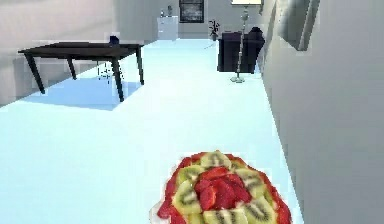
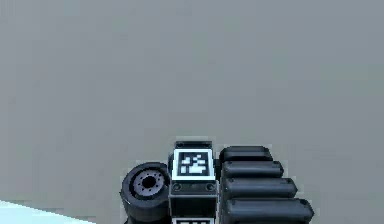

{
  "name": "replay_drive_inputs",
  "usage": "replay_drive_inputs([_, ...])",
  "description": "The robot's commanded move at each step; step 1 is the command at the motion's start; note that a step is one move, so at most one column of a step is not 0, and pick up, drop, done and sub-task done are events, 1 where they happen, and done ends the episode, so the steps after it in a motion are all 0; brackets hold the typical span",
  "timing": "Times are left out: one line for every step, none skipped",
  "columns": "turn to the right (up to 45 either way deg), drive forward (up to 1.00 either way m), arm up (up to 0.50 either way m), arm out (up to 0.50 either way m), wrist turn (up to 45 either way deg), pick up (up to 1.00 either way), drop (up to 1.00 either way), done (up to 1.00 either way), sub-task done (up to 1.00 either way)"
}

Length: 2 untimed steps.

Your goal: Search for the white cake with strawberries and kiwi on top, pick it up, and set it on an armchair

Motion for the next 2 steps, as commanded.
replay_drive_inputs([0.0, 1.0, 0.0, 0.0, 0.0, 0.0, 0.0, 0.0, 0.0])
replay_drive_inputs([3.0, 0.0, 0.0, 0.0, 0.0, 0.0, 0.0, 0.0, 0.0])
